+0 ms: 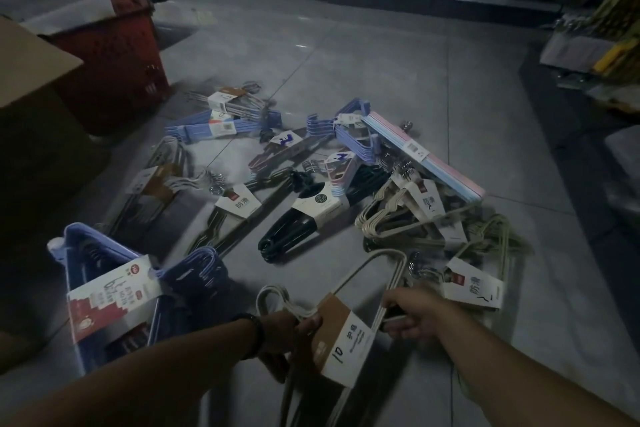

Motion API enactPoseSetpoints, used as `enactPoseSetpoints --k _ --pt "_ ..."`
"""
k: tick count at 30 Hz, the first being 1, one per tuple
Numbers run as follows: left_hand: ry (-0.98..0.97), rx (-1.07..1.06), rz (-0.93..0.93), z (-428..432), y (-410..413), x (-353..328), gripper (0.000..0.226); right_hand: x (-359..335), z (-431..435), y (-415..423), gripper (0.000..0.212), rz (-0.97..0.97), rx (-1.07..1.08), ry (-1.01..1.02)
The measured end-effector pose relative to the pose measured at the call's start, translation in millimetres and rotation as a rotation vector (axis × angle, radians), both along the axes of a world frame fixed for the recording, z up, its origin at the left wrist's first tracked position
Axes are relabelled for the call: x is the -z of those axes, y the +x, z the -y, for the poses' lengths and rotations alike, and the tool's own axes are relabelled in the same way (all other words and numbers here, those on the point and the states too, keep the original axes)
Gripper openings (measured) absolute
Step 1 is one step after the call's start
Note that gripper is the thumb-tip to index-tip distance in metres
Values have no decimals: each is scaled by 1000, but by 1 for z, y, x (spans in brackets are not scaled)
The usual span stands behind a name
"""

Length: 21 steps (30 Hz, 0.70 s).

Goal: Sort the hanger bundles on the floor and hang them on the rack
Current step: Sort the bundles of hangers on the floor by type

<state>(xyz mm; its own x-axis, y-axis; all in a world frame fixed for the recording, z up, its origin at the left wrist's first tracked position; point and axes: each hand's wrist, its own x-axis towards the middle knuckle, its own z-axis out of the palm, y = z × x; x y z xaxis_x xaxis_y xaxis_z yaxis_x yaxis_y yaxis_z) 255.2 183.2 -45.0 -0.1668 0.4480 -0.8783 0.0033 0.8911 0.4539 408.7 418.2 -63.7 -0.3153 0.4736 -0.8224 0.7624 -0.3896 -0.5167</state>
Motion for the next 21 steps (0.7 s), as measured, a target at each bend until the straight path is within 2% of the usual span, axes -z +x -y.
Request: enactPoseSetpoints --k 3,5,7,10,13,16,18,21 --pt "54 64 -208 -5 0 -3 54 8 6 -5 19 -13 51 32" --pt "56 0 -300 -12 -7 3 55 9 4 -12 19 -30 57 57" --pt "75 -48 -362 -14 -17 6 43 10 5 -18 19 -20 34 76" --pt "54 151 -523 -15 -31 6 31 3 13 -27 22 26 -66 171" --pt "73 349 -697 -23 -44 7 30 -13 20 -33 22 60 -191 311" --pt "104 394 -727 -43 -49 -7 28 -26 13 -45 14 -4 -268 487" --pt "157 416 -790 -61 -54 -13 33 -36 0 -55 23 -72 -253 529" --pt "247 440 -916 -93 -59 -16 47 -64 -27 -68 16 -130 -187 601"
